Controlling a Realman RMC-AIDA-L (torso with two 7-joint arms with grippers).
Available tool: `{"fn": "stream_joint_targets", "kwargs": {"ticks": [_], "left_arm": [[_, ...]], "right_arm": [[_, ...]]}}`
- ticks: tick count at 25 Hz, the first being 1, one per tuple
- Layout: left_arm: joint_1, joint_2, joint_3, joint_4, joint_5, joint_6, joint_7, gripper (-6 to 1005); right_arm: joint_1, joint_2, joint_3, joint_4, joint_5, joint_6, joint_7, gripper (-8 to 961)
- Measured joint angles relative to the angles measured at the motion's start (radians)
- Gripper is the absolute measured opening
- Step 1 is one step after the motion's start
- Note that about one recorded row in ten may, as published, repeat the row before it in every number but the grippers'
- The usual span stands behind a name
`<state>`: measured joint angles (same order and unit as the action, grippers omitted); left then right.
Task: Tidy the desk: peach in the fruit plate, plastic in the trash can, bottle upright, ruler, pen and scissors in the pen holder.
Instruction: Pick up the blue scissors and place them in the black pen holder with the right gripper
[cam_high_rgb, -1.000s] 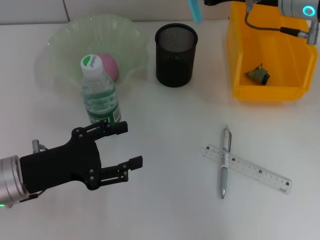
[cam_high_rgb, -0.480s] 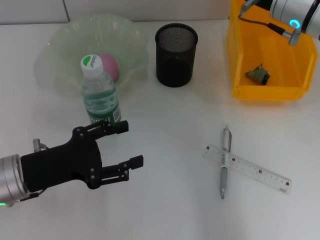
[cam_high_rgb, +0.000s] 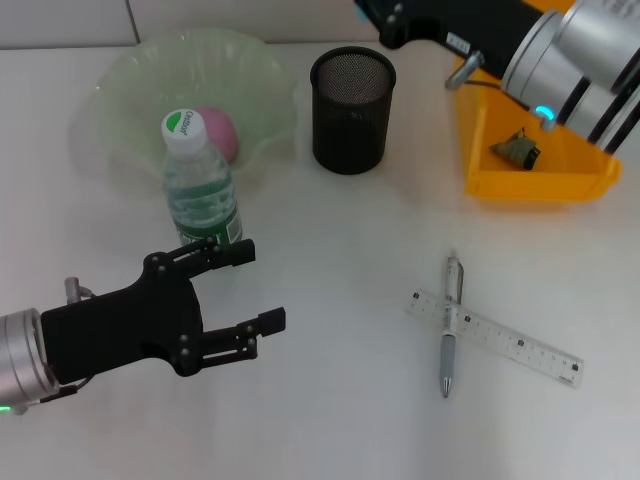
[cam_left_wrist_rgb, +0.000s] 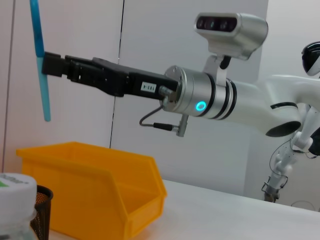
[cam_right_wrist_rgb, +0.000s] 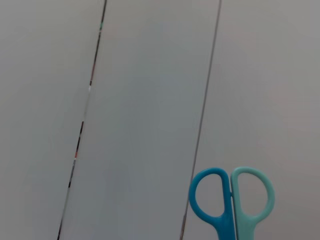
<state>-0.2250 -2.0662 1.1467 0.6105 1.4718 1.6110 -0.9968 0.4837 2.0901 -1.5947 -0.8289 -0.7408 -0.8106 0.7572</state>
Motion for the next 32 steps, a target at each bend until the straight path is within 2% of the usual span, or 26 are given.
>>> {"fn": "stream_joint_targets", "kwargs": {"ticks": [4, 13, 19, 24, 32], "left_arm": [[0.008, 0.0, -0.001, 0.0, -0.001, 0.001, 0.005, 813], [0.009, 0.0, -0.001, 0.0, -0.001, 0.007, 0.002, 813], [0.003, -0.002, 0.003, 0.0, 0.001, 0.007, -0.014, 813], [0.0, -0.002, 0.003, 0.0, 0.0, 0.008, -0.029, 812], [-0.002, -0.002, 0.003, 0.0, 0.002, 0.008, -0.036, 812]], "right_arm": [[0.004, 0.002, -0.039, 0.061, 0.102, -0.025, -0.118, 206], [0.028, 0.002, -0.029, 0.172, 0.186, -0.09, -0.163, 206], [0.086, 0.001, -0.03, 0.286, 0.273, -0.091, -0.165, 206], [0.137, 0.003, -0.029, 0.358, 0.274, -0.086, -0.164, 205], [0.174, 0.003, -0.036, 0.424, 0.275, -0.075, -0.159, 205]]}}
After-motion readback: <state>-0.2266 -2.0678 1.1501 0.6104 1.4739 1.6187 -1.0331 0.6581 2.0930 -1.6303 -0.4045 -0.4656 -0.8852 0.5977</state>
